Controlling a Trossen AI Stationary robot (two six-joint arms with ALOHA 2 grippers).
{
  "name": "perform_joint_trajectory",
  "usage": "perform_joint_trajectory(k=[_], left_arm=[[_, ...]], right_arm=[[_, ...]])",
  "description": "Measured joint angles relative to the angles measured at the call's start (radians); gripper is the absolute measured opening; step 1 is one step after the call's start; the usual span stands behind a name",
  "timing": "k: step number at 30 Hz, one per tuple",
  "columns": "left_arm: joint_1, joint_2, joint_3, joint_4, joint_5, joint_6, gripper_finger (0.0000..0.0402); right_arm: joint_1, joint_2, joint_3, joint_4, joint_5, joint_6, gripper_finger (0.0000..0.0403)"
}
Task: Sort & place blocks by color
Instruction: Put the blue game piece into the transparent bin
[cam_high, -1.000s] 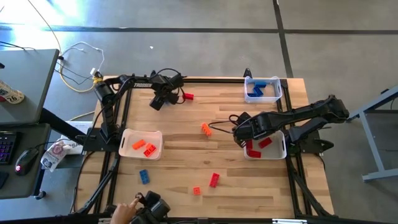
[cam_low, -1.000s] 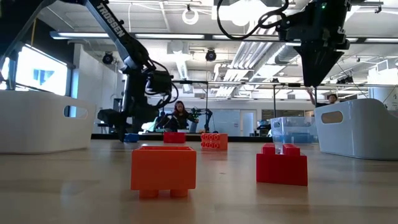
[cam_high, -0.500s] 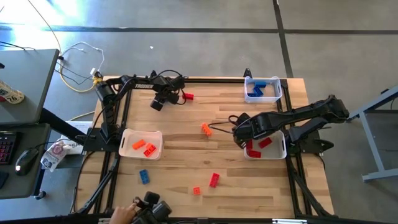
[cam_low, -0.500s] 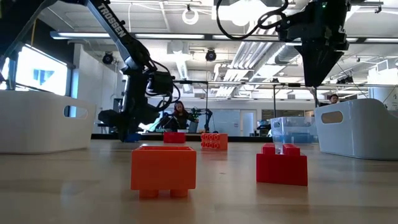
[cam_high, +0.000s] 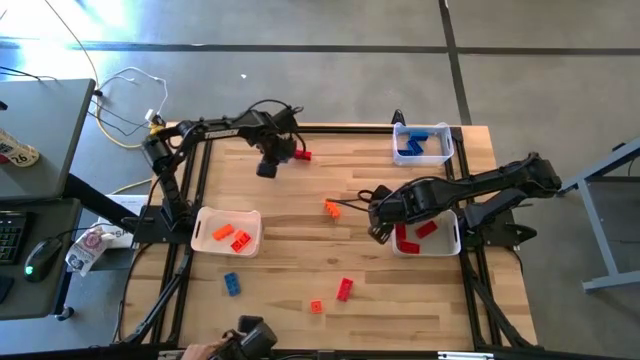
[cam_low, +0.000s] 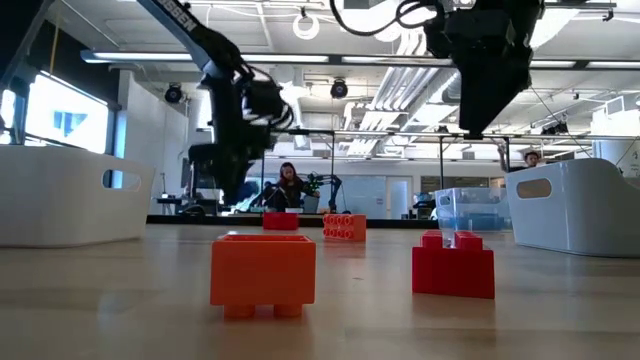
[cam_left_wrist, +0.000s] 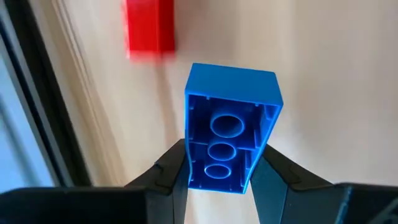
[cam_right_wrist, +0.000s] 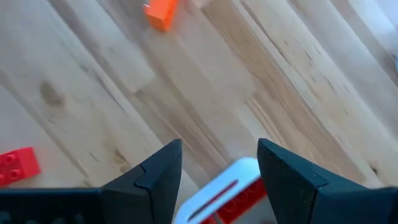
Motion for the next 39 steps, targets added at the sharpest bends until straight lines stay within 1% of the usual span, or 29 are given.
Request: perform_joint_trajectory(k=[4,9,14,19,24,28,30,35,39], left_arm=[[-0.018,-0.052,0.011,-0.001,0.13,-0.057,0.0105],[-0.069,-0.096,0.01,-0.001,0.23,-0.082,0.0105],[-0.148,-0.106,0.01,-0.002,0.327,-0.088,0.0105],[-0.233,-0.106,0.01,-0.002,0.379,-0.096,0.0107],[-0.306,-0.106,0.01,0.012,0.527,-0.096,0.0115],[-0.364,-0.106,0.01,0.07,0.568,-0.12,0.0112],[-0.395,-0.106,0.01,0.103,0.569,-0.128,0.0112],[-0.463,-0.106,0.01,0.164,0.568,-0.129,0.0112],[-0.511,-0.106,0.01,0.216,0.566,-0.129,0.0112]], right_arm=[[0.0,0.0,0.0,0.066,0.0,-0.117,0.0195],[0.0,0.0,0.0,0.182,0.003,-0.344,0.0195],[0.0,0.0,0.0,0.313,0.003,-0.567,0.0195],[0.0,0.0,0.0,0.445,0.003,-0.767,0.0195],[0.0,0.0,0.0,0.524,-0.005,-0.952,0.0195],[-0.001,0.0,0.0,0.559,-0.052,-1.059,0.0195],[-0.001,0.0,0.0,0.587,-0.079,-1.099,0.0195],[-0.001,0.0,0.0,0.667,-0.153,-1.16,0.0195],[-0.001,0.0,0.0,0.73,-0.22,-1.166,0.0195]])
